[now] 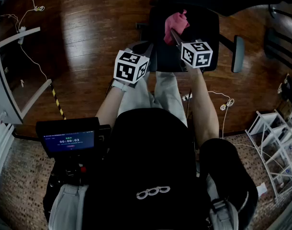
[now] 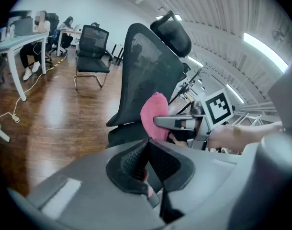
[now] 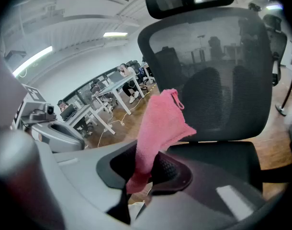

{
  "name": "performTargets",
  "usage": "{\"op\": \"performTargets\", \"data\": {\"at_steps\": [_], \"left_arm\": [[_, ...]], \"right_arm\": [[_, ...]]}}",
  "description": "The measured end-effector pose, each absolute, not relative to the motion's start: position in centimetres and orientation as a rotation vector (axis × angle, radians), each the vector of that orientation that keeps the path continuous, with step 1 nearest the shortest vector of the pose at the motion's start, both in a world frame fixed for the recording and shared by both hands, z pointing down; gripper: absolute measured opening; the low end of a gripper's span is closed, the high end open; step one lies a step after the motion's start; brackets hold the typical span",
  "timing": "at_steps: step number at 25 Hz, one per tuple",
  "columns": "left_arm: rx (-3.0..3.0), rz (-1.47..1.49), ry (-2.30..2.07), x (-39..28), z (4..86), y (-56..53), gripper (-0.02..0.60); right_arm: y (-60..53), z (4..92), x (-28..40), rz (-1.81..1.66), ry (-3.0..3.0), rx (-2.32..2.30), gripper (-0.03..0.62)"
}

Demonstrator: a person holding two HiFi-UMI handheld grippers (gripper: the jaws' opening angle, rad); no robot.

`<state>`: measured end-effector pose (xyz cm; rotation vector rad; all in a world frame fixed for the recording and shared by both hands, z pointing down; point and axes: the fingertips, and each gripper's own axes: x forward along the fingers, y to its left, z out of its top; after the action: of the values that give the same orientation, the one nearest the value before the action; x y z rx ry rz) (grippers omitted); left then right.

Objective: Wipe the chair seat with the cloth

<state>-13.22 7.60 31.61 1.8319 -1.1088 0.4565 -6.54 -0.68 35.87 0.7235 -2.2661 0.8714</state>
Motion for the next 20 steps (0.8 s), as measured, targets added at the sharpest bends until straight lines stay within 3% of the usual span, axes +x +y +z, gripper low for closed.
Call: {"op": "performTargets", "data": {"at_steps": [6, 12, 20], "left_arm": [[1.743, 0.314, -1.235, -13.8, 32.8, 6.1, -0.006], [1.696, 0.362, -1.254, -11.4, 38.5, 8.6, -0.006], [1.702, 0.369, -1.307, -9.7, 39.8, 10.2, -0.006]], "right_arm": [[-3.1, 42.8, -8.6, 0.885, -2.222, 0.626, 0.066], [-3.4, 53.0, -10.9, 0.918, -2.164, 0.446, 0.066], [-5.0, 61.1, -12.8, 0.996, -2.139, 0.344, 0.066]]}}
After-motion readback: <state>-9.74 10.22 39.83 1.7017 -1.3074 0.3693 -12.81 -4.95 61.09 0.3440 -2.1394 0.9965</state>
